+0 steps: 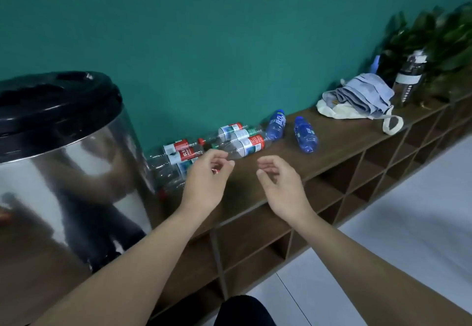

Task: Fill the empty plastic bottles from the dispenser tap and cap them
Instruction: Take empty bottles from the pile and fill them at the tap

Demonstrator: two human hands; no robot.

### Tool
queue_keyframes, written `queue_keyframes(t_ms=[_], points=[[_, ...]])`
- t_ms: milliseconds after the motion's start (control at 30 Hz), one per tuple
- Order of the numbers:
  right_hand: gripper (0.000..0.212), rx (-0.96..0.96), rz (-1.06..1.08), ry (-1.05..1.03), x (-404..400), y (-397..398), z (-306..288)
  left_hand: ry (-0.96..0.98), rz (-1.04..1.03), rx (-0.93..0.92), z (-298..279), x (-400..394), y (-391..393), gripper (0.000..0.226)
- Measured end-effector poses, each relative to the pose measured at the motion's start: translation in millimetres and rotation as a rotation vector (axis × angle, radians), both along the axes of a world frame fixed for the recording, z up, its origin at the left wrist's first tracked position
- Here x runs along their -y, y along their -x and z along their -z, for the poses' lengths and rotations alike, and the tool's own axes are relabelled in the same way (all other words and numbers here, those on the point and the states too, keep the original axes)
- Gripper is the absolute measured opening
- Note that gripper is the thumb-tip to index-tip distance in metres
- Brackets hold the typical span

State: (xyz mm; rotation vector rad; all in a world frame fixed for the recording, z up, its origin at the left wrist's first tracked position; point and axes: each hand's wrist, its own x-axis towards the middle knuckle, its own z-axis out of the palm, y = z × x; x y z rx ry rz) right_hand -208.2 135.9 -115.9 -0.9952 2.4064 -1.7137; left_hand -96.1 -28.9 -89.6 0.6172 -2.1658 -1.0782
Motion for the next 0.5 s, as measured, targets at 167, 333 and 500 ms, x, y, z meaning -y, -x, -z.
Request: queue_keyframes(t_ms=[167,333,500], points=[[0.042,0.004,0.052,-0.155,27.2,84.5,30.3,0.03,-0.021,0.098,15.6,49.9,73.9,0.029],[0.05,0.072,0.069,-0.147,59.5,148.9,39.9,0.056,-0.027,0.185,25.5,87.1,124.4,0.042],[0.06,0.105,0.072,-0.152,77.0,186.6,50.3,0.094,-0.008,0.27,33.3,103.3,151.9,0.052]])
